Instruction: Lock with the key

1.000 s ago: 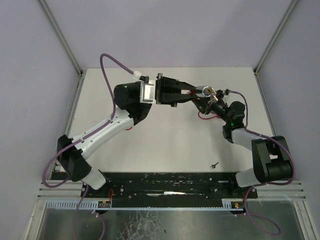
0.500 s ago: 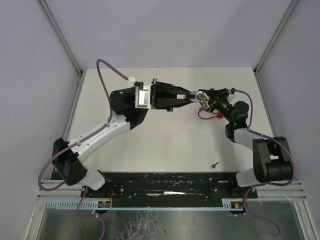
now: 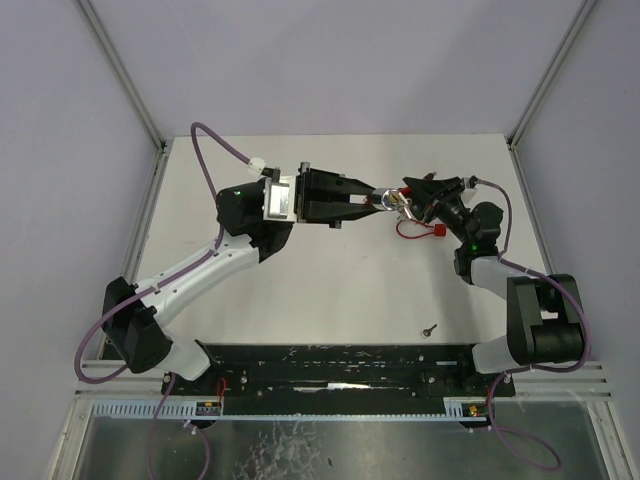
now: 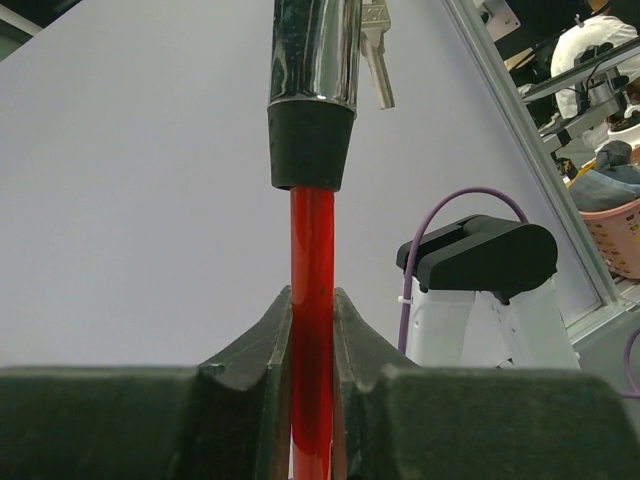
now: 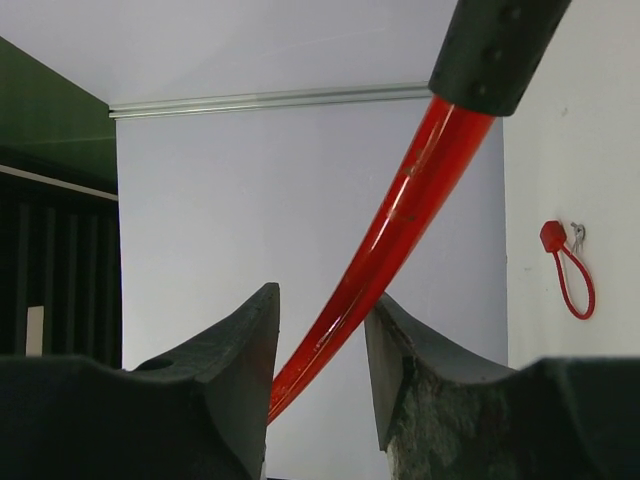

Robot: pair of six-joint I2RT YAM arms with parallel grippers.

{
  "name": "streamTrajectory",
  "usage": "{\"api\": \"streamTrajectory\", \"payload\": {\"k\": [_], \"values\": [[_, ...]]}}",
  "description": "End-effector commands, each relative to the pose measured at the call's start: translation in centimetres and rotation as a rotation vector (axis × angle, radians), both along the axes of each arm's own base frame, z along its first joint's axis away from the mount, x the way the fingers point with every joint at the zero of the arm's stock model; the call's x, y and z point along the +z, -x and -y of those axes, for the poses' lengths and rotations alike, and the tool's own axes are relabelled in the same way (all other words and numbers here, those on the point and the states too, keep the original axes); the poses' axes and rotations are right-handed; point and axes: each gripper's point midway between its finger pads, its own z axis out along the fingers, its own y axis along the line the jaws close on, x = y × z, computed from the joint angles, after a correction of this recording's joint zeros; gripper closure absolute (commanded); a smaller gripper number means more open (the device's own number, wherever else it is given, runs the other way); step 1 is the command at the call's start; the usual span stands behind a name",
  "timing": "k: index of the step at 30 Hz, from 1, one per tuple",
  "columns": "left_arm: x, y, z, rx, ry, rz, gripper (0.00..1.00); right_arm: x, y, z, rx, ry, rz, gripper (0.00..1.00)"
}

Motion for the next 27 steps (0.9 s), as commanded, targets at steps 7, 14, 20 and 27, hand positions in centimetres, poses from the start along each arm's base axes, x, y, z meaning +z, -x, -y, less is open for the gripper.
{"api": "streamTrajectory", "payload": {"k": [7, 14, 20, 27], "values": [[2.2, 2.7, -2.7, -0.018, 0.101, 0.059, 1.00, 2.6, 0.1, 1.6, -0.076, 0.000, 0.109, 0.51], [1.4, 2.4, -2.4, -0.013, 0.084, 0.034, 1.00, 3.0, 0.1, 1.9, -0.091, 0.019, 0.143, 0.66], [0.4, 0.5, -1.8, 0.024, 0.056, -0.069, 1.00, 4.5, 0.4, 2.0, -0.121, 0.146, 0.302, 0.99], [-0.2, -5.2, -3.6, 0.096, 0.070, -0.344, 1.00, 5.4, 1.5, 1.2, -0.106, 0.648, 0.648, 1.00]]}}
